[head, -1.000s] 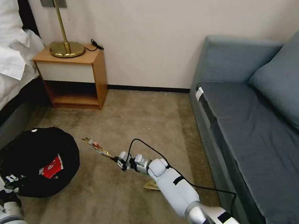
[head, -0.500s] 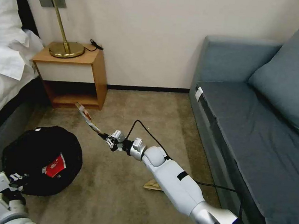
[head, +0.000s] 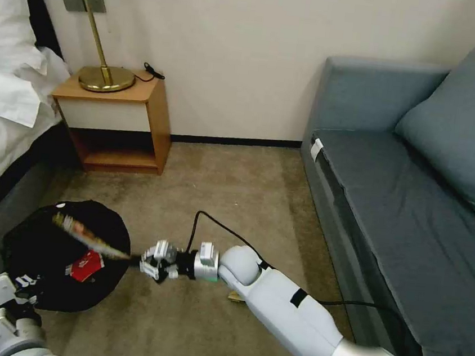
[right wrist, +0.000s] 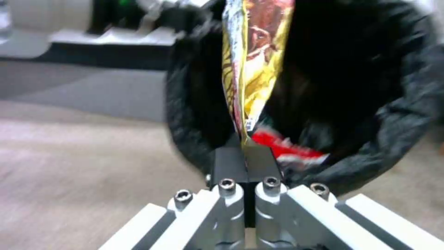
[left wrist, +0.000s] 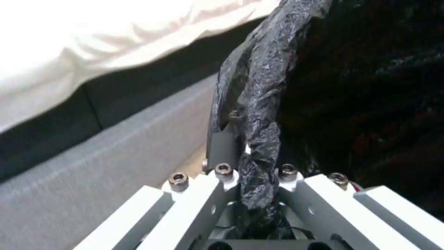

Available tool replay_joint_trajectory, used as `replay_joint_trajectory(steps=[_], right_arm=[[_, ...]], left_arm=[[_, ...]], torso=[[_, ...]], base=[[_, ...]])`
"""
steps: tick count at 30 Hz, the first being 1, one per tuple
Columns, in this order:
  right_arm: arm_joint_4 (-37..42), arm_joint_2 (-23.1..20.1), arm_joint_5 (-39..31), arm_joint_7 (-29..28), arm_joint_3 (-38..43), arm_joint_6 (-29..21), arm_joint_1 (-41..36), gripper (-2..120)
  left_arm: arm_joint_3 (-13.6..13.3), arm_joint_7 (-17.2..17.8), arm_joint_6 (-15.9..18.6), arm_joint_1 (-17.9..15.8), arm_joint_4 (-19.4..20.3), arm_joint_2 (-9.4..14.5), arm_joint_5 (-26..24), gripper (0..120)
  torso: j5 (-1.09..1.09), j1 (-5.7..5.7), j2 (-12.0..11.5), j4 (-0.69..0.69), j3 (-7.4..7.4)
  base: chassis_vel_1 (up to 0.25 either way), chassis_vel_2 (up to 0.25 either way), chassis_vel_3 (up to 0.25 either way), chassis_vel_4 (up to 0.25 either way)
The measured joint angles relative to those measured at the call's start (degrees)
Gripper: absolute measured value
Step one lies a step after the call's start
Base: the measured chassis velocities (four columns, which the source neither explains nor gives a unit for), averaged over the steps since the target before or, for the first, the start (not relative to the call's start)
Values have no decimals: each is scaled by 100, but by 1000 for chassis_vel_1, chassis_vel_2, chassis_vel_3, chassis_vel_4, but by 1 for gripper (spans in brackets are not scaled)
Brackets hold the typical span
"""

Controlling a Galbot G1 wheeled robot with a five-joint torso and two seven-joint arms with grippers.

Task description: Pick up the trash bin, then pick up the garbage on the floor and place it into the trash bin.

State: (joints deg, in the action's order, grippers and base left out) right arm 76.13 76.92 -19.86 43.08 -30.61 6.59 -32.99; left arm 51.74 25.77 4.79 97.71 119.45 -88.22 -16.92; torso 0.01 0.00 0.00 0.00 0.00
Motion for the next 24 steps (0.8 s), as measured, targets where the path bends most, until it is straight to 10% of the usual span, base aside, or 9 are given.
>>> replay_joint_trajectory(steps=[24], right_arm=[[-773,-51,-393,-195,-1954,-759,2255,0]], left_arm=[[-141,-40,-374,-237,-397,-321,1076,2]], torso=[[-1,0,0,1,1]], base=[[0,0,0,0]])
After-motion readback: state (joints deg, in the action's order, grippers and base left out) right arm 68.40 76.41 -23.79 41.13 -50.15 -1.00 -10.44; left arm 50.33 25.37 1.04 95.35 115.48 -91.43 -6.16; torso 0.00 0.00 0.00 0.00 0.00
